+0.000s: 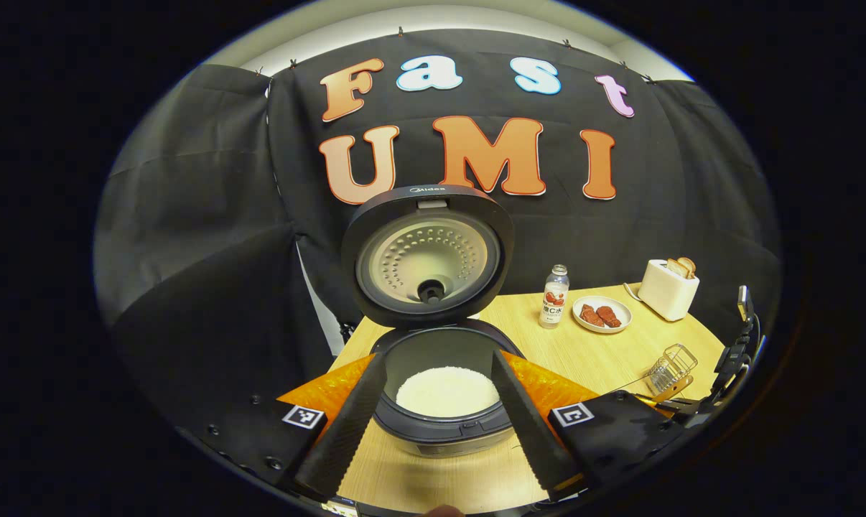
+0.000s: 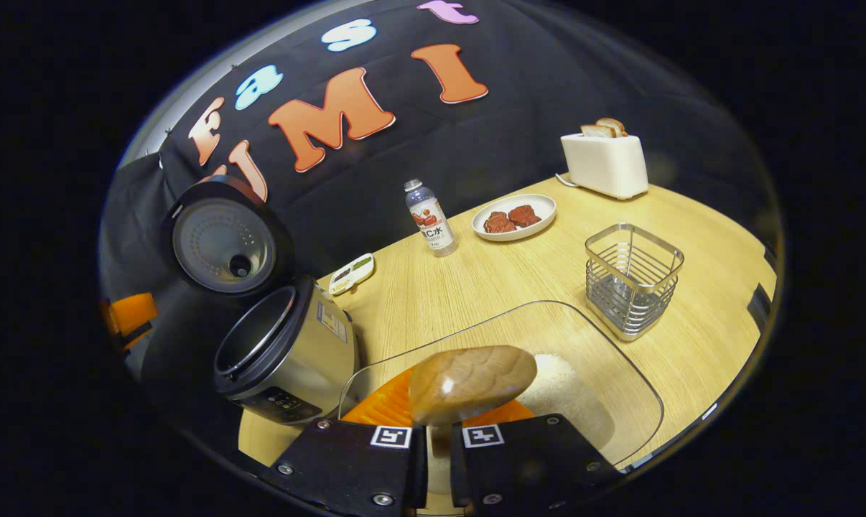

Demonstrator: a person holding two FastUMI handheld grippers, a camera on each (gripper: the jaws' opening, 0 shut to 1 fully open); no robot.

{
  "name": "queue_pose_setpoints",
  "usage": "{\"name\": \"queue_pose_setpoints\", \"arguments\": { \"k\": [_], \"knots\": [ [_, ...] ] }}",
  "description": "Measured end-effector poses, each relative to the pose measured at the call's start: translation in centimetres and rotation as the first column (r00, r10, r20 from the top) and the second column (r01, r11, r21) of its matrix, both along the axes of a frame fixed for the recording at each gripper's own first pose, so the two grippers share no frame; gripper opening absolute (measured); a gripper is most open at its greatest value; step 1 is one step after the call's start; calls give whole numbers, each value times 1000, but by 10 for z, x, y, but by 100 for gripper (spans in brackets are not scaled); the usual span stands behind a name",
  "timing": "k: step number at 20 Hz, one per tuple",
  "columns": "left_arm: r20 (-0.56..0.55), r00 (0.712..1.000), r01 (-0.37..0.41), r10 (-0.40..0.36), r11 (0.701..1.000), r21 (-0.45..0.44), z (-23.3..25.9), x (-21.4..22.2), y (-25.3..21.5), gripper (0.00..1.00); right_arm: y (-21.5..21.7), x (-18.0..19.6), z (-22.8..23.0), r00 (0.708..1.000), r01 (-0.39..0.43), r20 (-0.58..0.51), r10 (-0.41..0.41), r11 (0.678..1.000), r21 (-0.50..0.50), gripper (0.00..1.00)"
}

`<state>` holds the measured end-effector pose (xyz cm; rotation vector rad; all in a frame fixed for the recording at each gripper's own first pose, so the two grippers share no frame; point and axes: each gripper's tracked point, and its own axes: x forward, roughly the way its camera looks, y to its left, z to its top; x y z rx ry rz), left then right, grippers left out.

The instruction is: Close the left gripper, press the button to open the rice cooker; take a wooden spoon from the chopstick holder with the right hand, scoop a spoonful of rice and pour it into the rice cooker, then put the wooden spoon back into the chopstick holder.

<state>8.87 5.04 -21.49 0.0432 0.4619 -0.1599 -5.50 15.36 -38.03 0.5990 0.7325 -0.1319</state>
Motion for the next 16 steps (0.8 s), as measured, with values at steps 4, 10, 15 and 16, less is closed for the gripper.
{"name": "queue_pose_setpoints", "arguments": {
  "k": [4,10,15,16],
  "knots": [
    [2,1000,11,-11,1000,3,1,-1,-4,99,0,-1,-4,1000,24,-18,-22,991,129,12],
    [0,1000,8,-8,1000,8,3,-8,-6,99,3,-3,-5,998,58,-45,-48,958,281,12],
    [2,1000,-5,5,1000,23,5,-10,-2,100,-4,-11,-10,993,117,-78,-93,907,404,12],
    [2,1000,-10,10,1000,26,5,-11,0,100,-7,-12,-9,991,134,-83,-108,891,434,12]
  ]
}}
